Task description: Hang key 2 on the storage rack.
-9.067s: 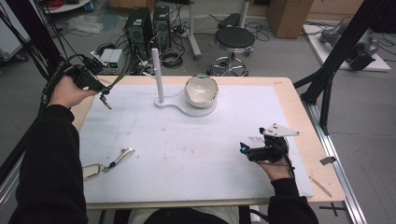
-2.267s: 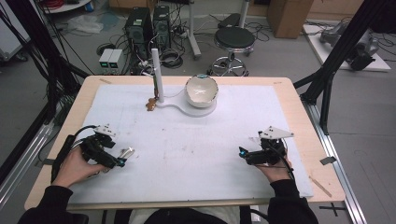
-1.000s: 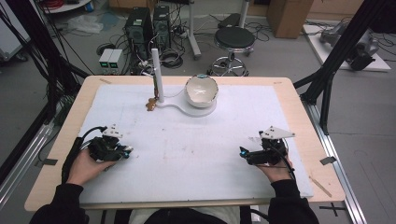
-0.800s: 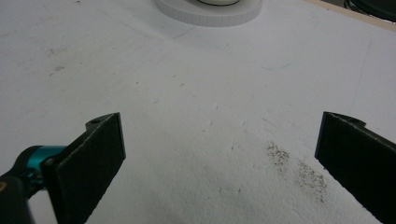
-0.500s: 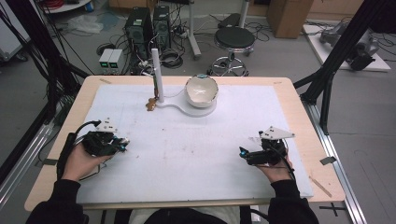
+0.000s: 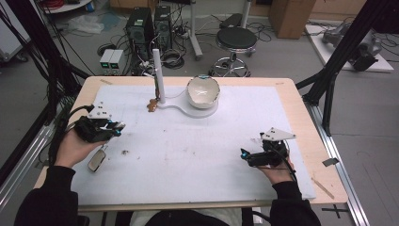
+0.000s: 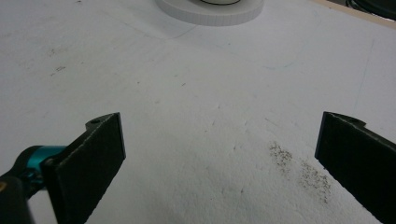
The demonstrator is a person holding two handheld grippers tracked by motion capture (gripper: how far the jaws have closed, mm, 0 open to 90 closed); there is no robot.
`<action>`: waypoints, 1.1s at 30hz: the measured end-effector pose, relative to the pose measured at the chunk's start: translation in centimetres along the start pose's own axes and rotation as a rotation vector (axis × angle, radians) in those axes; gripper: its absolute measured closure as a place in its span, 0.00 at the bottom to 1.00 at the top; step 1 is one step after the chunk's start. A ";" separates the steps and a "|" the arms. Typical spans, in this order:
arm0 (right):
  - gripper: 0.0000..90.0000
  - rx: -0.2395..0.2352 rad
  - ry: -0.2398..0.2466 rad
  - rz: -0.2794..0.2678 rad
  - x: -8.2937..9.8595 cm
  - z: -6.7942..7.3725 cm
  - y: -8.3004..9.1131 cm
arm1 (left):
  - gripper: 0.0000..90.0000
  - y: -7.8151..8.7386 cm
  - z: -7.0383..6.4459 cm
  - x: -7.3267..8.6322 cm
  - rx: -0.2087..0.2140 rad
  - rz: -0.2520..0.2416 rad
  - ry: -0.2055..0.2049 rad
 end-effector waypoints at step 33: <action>0.01 -0.006 -0.001 0.002 0.0 0.0 0.0 | 0.82 2.1 1.5 -9.4 -0.026 -0.099 -0.036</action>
Point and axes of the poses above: each handheld gripper's, and its own axes: y roughly backward along the jaws, x roughly out of its underside, z roughly to its left, the point moved 1 cm from there along -y, roughly forward along the jaws, and after that the axes turned 15 degrees about y, right-handed, at the moved point
